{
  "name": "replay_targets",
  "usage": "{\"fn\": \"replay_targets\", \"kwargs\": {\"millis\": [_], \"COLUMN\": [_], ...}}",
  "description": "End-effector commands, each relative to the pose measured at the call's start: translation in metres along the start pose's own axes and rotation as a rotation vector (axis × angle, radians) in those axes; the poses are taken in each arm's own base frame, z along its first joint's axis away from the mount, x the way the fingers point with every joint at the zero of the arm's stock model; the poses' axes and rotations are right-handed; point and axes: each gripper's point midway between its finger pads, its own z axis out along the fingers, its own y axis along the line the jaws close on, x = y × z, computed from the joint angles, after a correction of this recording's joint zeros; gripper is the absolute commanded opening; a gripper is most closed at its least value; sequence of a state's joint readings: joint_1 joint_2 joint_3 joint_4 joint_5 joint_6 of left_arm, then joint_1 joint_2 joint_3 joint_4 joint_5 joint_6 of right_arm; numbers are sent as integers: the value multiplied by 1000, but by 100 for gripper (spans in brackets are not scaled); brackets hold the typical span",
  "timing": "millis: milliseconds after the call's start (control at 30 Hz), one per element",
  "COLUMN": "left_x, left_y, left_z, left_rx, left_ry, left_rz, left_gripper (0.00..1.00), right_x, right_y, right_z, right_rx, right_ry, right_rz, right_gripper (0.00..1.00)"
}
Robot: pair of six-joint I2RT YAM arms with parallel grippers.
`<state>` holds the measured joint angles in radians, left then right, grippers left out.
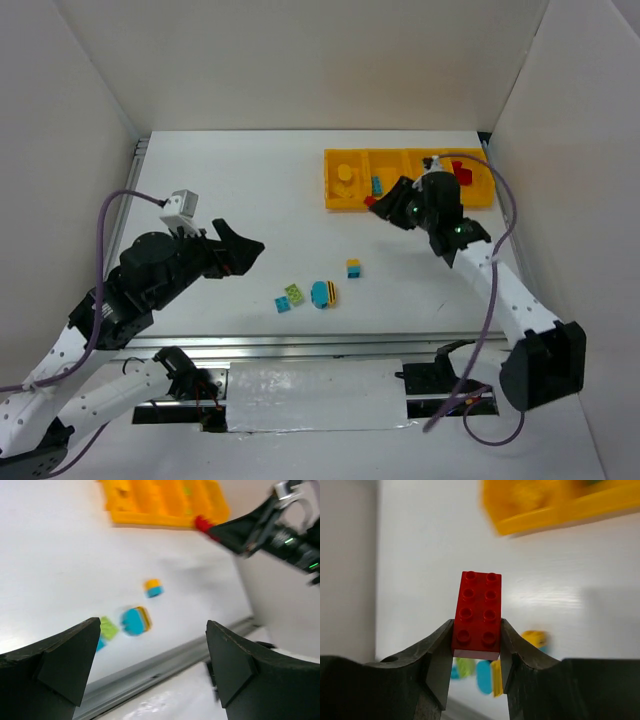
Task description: Sort the legos into containers by color
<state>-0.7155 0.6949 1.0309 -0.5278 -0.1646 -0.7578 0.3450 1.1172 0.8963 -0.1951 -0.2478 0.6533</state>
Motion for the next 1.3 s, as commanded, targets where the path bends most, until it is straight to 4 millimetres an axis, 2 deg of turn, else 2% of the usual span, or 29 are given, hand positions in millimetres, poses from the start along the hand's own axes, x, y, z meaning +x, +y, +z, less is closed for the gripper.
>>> {"fn": "replay_targets", "kwargs": {"millis": [0,33,67,133,167,233,267,300,333,367,400,433,467,500,533,567,667,900,933,1000,1033,1100,1167,1200,1267], "left_x": [5,7,11,15,19,23,27,31,34,39,37,40,44,47,49,51,54,49,49,48,49,51,52,52,51], "left_y": [58,58,55,53,55,59,64,69,73,78,75,72,71,69,68,69,69,63,63,61,61,60,61,61,61], "left_z": [-19,-20,-22,-23,-24,-25,-25,-26,-25,-25,-22,-20,-18,-16,-15,-13,-11,-18,-19,-19,-18,-17,-16,-16,-17], "left_rx": [-264,-250,-214,-185,-178,-183,-194,-209,-219,-235,-219,-195,-178,-162,-161,-169,-163,-122,-118,-110,-106,-103,-107,-108,-109], "left_ry": [1,10,22,34,42,58,69,84,90,96,83,90,106,120,134,144,159,123,119,116,121,128,136,136,128], "left_rz": [109,124,147,172,186,219,231,252,260,253,250,256,270,273,275,278,282,276,275,277,276,280,279,279,276], "left_gripper": [100,100,99,100,100,100,100,99,99,100,99,99,100,100,100,99,100,99,99,99,99,99,99,99,99], "right_x": [-89,-111,-125,-146,-167,-185,-211,-205,-212,-234,-227,-228,-246,-247,-239,-249,-244,-236,-235,-234,-233,-236,-237,-239,-241], "right_y": [-93,-123,-142,-167,-196,-219,-221,-243,-250,-245,-266,-272,-270,-278,-291,-290,-304,-337,-339,-342,-344,-341,-338,-336,-330], "right_z": [-6,-12,-2,2,1,3,-2,12,16,13,26,26,26,30,39,39,47,38,38,35,34,32,31,31,30], "right_rx": [425,510,572,672,748,814,820,853,863,866,907,935,929,925,938,936,948,996,999,1004,1002,993,986,981,962], "right_ry": [-208,-252,-242,-282,-310,-333,-370,-322,-317,-347,-310,-298,-336,-326,-292,-312,-290,-287,-283,-282,-282,-288,-289,-292,-292], "right_rz": [91,137,178,212,269,301,323,342,349,334,342,350,345,354,368,365,366,402,404,406,411,414,416,419,420], "right_gripper": [0,0,0,0,0,0,0,0,0,0,0,0,0,0,0,0,1,9,12,35,53,73,80,87,89]}}
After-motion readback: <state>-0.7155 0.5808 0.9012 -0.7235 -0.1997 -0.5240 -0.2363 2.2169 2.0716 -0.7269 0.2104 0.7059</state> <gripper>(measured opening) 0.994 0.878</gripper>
